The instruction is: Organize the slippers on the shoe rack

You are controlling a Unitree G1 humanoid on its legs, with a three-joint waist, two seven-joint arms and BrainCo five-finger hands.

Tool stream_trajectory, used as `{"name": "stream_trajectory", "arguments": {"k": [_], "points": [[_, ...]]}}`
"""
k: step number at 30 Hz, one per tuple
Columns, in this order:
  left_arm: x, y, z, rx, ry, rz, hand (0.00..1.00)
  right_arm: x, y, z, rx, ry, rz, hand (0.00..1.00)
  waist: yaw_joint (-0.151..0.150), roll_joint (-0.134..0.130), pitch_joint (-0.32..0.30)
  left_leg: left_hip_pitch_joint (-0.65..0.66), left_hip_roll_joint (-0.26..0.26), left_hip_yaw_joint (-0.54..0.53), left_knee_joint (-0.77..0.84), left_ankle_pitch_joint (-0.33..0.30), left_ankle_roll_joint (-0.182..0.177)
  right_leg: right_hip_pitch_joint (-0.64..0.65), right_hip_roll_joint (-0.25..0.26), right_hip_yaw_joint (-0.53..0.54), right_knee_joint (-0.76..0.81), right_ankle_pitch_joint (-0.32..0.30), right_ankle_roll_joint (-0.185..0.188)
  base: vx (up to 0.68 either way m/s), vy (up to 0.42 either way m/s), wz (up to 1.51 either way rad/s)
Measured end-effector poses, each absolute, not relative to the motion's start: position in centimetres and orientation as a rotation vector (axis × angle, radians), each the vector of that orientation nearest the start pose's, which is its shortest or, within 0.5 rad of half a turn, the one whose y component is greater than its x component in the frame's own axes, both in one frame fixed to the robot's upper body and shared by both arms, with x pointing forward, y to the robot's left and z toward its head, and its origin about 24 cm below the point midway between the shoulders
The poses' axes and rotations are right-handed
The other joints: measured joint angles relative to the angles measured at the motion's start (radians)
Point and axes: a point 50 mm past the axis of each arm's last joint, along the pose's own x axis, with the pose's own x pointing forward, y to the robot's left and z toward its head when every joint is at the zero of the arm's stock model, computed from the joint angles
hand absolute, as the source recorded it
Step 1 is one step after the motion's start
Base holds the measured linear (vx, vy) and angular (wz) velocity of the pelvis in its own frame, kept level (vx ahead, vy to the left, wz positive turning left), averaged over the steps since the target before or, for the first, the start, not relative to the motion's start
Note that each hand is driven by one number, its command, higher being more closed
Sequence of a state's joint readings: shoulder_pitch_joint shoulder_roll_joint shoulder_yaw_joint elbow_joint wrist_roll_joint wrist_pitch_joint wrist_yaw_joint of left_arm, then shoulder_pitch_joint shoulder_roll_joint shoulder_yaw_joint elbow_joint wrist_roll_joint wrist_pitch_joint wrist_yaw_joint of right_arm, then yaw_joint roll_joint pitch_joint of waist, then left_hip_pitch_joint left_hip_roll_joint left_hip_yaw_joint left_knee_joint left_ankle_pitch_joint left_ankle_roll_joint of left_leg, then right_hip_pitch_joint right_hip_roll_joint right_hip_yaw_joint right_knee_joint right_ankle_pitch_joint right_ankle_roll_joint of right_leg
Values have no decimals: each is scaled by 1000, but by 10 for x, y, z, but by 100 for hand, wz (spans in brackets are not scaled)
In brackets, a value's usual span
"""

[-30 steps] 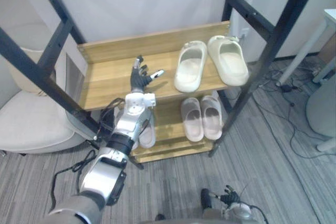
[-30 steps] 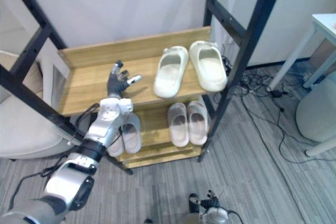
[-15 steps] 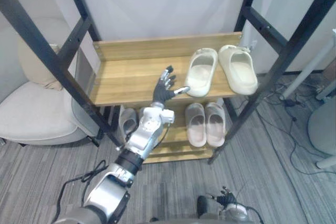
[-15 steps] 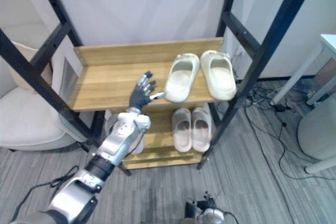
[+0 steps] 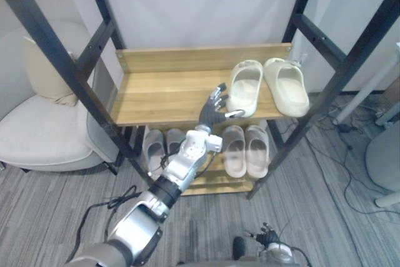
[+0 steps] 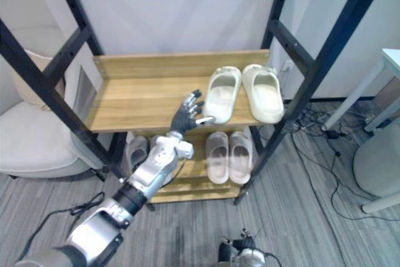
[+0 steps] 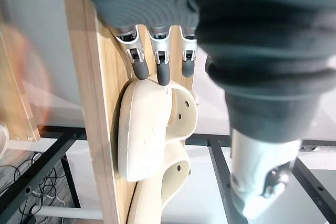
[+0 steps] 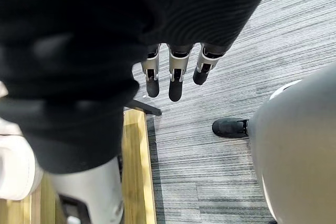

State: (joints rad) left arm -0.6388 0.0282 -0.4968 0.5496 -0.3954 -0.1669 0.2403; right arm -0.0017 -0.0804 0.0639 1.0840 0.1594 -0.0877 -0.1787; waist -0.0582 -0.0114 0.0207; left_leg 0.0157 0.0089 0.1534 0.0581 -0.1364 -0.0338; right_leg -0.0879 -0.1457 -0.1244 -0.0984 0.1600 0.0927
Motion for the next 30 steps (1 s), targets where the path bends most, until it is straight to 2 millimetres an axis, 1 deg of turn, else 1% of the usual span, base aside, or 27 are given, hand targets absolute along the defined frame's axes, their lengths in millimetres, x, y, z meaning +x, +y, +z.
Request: {"name": "stream_trajectory", "arguments": {"k": [5, 7, 8, 12, 17, 21, 23, 24, 26, 27, 28, 29, 30], "points": [[338, 12, 99, -100, -103, -335, 0, 127, -183, -154, -56, 996, -240, 0, -12, -1, 1, 3, 3, 6, -6, -1, -1, -3, 1, 8, 0, -3, 3, -2, -5, -2], [338, 10, 100, -107, -100, -338, 0, 127, -183, -154, -55, 995, -240, 0, -11, -2, 1, 3, 4, 13, -8, -2, -1, -7, 2, 14, 0, -3, 3, 12, -12, -10], [339, 9, 101, -112, -103, -339, 0, 128, -182, -153, -55, 993, -240, 0, -8, -2, 0, 2, 4, 22, -9, -2, -2, -13, 3, 23, 0, -3, 3, 14, -13, -22], [341, 6, 104, -108, -108, -335, 0, 129, -183, -153, -53, 994, -249, 0, -14, -3, 1, 3, 1, 28, -10, -4, -2, -17, 5, 29, 0, -3, 4, 9, -4, -6], [341, 7, 105, -107, -110, -330, 0, 131, -184, -152, -59, 989, -258, 0, -14, -3, 1, 3, 0, 28, -10, -4, -2, -17, 5, 28, 0, -2, 4, 0, 0, 0], [343, 11, 107, -110, -109, -318, 0, 131, -184, -153, -60, 989, -257, 0, -14, -3, 0, 4, 0, 27, -8, -4, -2, -16, 5, 27, 0, -2, 4, 0, 0, 0], [344, 20, 109, -96, -117, -308, 0, 131, -183, -152, -60, 988, -255, 0, -15, -2, 1, 3, 1, 25, -8, -3, -2, -15, 5, 22, 0, -2, 4, 0, 0, 0], [343, 20, 110, -99, -121, -310, 0, 131, -183, -152, -60, 988, -255, 0, -15, -2, 1, 3, 1, 25, -8, -3, -2, -15, 5, 22, 0, -2, 4, -5, -23, 3], [335, 30, 120, -129, -187, -315, 0, 132, -184, -152, -65, 987, -249, 0, -15, -1, 1, 2, 1, 16, -7, -3, -1, -11, 5, 12, 0, -2, 4, 2, -20, 8], [334, 30, 122, -137, -197, -319, 0, 132, -184, -152, -66, 986, -248, 0, -15, -1, 1, 2, 1, 15, -7, -3, -1, -11, 5, 11, 0, -2, 4, 6, -18, 17], [329, 37, 127, -150, -231, -327, 0, 133, -183, -152, -66, 984, -243, 0, -15, 1, 2, 3, 1, 2, -4, -3, -1, -3, 3, -6, 0, -2, 4, 6, -20, 28], [322, 39, 131, -166, -263, -347, 0, 134, -182, -152, -67, 983, -238, 0, -12, 1, 2, 5, 2, -13, -2, -2, 0, 8, 3, -25, 0, -2, 4, 5, -16, 30], [320, 40, 132, -174, -270, -351, 0, 134, -182, -152, -68, 982, -234, 0, -11, 1, 2, 5, 2, -16, -2, -2, 0, 10, 2, -29, 0, -2, 4, 0, -17, 32]]}}
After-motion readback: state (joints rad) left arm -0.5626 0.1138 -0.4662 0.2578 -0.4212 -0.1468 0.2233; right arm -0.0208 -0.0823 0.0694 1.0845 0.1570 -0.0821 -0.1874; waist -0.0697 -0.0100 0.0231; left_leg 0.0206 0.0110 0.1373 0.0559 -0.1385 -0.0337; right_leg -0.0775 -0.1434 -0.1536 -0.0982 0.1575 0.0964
